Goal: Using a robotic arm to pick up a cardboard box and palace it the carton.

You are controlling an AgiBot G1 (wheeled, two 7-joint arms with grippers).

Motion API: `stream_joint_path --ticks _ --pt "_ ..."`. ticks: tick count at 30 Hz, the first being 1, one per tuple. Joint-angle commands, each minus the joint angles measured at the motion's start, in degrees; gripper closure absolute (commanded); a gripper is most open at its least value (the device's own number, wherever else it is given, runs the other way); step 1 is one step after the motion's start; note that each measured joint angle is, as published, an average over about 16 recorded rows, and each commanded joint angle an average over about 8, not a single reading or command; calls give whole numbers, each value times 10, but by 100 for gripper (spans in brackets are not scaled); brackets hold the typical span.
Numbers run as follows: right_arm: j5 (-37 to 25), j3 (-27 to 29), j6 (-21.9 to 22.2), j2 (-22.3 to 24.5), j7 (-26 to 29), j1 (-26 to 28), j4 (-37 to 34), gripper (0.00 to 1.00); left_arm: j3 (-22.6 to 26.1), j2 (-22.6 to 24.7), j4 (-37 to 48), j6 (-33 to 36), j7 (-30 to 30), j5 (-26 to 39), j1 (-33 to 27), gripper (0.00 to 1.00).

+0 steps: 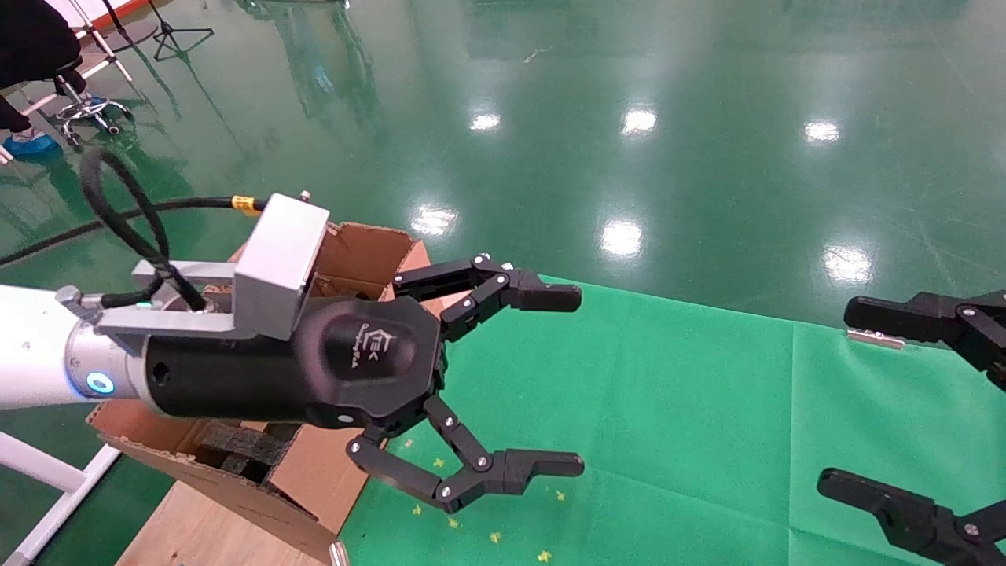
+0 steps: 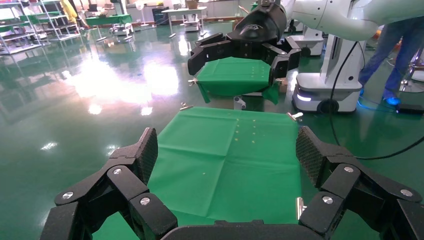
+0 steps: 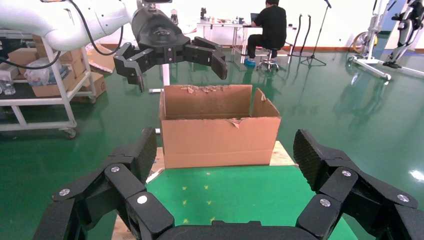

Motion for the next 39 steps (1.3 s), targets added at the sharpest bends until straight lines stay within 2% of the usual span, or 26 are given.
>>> stream_joint_path --ticks 1,39 --pt "0 0 0 0 0 0 0 0 0 0 1 -1 0 1 0 0" --pt "0 0 0 0 0 0 0 0 1 -1 3 -3 -1 5 -2 0"
